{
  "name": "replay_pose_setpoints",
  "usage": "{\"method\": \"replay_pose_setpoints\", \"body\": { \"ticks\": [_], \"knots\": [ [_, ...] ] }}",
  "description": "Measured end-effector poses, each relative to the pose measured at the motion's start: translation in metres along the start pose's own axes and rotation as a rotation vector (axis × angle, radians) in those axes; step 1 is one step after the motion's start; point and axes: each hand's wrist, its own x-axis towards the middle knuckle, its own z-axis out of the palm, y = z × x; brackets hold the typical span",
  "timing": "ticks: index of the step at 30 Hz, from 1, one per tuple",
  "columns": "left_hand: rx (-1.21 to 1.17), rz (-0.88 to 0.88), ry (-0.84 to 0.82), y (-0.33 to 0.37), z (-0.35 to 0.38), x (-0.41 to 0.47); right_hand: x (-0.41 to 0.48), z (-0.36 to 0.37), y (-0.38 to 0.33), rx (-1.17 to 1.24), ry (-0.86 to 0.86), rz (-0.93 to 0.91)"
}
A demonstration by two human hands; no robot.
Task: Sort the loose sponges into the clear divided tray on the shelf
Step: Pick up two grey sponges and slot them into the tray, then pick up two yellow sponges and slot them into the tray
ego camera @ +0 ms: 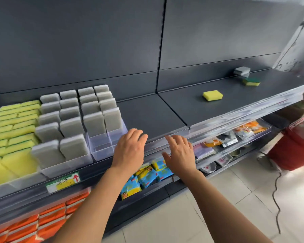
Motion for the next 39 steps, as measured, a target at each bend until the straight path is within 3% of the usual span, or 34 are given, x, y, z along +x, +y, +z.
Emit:
{"method": "replay_pose_setpoints", "body": {
  "ticks": [10,18,34,39],
  "knots": [
    [-0.058,0.094,-0.083,0.133,0.065,0.088,0.0,-0.028,0.162,-0.077,-0.024,0.121],
    [-0.088,0.123,-0.1,0.201,0.113,0.153,0.011,-0.043,0.261,-0.089,-0.003,0.208],
    [-0.103,0.106,-0.111,0.233,0.209,0.356,0.153,-0.036,0.404,-0.087,-0.009,0.308],
    [0.004,-0.011,-0.262,0.223,0.245,0.422,0.219,-0.035,0.44,-0.083,0.022,0.327]
  ]
}}
